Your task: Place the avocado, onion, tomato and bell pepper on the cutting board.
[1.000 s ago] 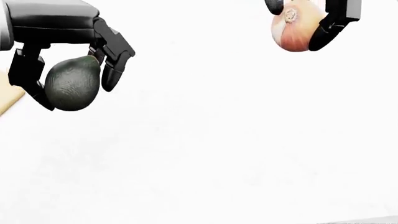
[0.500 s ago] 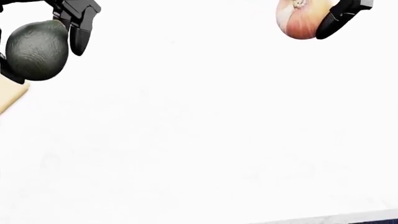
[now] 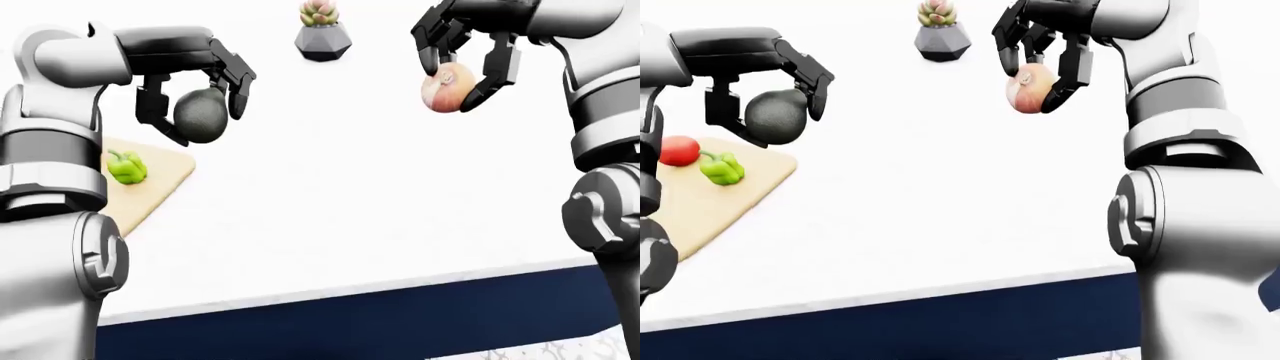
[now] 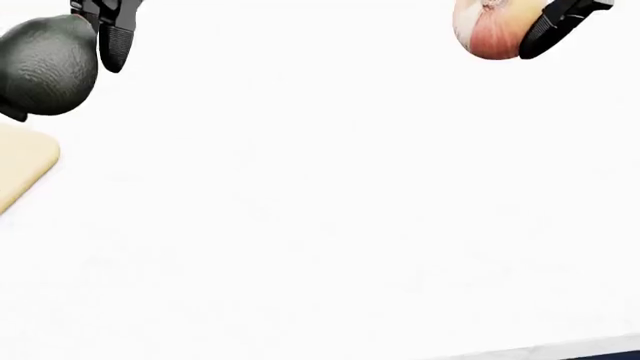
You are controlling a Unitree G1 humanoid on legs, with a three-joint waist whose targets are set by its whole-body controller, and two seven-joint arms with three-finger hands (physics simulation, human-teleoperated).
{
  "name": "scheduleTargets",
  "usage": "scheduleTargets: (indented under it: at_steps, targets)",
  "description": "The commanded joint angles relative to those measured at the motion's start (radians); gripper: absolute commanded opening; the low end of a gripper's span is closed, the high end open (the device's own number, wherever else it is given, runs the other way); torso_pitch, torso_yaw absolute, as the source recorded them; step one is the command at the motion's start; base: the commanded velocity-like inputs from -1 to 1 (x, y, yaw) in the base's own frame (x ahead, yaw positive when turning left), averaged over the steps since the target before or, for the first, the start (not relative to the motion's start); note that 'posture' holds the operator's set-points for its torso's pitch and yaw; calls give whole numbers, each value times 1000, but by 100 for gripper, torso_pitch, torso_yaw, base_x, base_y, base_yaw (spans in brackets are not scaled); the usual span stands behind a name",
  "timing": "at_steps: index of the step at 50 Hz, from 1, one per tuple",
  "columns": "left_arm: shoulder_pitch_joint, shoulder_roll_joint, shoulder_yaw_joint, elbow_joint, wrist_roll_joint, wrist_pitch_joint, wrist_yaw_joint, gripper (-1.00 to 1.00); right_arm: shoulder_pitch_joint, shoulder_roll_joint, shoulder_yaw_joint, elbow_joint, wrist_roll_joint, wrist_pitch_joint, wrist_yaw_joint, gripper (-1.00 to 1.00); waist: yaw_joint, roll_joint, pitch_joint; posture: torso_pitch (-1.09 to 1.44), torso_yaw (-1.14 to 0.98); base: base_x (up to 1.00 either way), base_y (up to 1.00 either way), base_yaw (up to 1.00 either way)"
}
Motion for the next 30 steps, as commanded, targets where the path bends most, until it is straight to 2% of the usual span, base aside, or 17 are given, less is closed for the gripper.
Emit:
scheduleTargets:
  at_steps: [1,3,5,6,7,8,10,14,19,21,22,23,24,25,27,30]
  targets:
    - [-43,31,26,-29,-23,3,20,-100,-51,2,-12,-47,27,-12,-18,-100,17,-15,-40,0,0,0,20,0]
    - [-50,36,29,-29,-27,8,12,-100,-48,3,-11,-50,28,-14,-16,-100,20,-1,-36,0,0,0,19,0]
    - [-59,39,32,-32,-35,16,5,-100,-53,4,-11,-51,31,-9,-11,-100,17,26,-27,0,0,0,19,0]
    - [-59,41,32,-34,-35,17,5,-100,-55,4,-10,-52,30,-9,-10,-100,14,46,-27,0,0,0,19,0]
    - [-59,42,32,-35,-36,16,4,-100,-57,4,-10,-52,31,-8,-8,-100,11,79,-34,0,0,0,19,0]
    - [-60,42,32,-34,-35,16,5,-100,-58,4,-10,-52,31,-8,-9,-100,7,78,-38,0,0,0,19,0]
    - [-60,43,31,-33,-35,16,6,-100,-58,5,-9,-52,32,-7,-8,-100,7,78,-31,0,0,0,20,0]
    - [-64,43,29,-31,-34,17,5,-100,-56,6,-11,-54,36,-4,-1,-100,8,33,-27,0,0,0,20,0]
    - [-71,48,31,-31,-39,20,-3,-100,-59,4,-9,-57,37,-4,8,-100,6,-8,-22,0,0,0,20,0]
    - [-77,51,32,-29,-40,21,-5,-100,-63,7,-9,-59,40,-1,13,-100,10,-40,-26,0,0,0,21,0]
    - [-77,51,33,-30,-40,22,-5,-100,-63,8,-9,-59,40,-1,13,-100,12,-68,-33,0,0,0,20,0]
    - [-77,51,32,-31,-41,22,-5,-100,-62,9,-10,-60,42,0,17,-100,20,-72,-40,0,0,0,20,0]
    - [-77,50,32,-32,-41,21,-6,-100,-61,8,-9,-61,42,-1,17,-100,12,-53,-31,0,0,0,21,0]
    - [-78,49,32,-34,-42,24,-7,-100,-62,8,-10,-61,44,1,18,-100,16,-60,-33,0,0,0,20,0]
    - [-79,49,31,-34,-41,23,-7,-100,-60,5,-10,-62,45,-1,19,-100,18,-49,-42,0,0,0,20,0]
    - [-83,49,30,-35,-41,26,-9,-100,-59,4,-11,-63,47,0,22,-100,24,-31,-33,0,0,0,21,0]
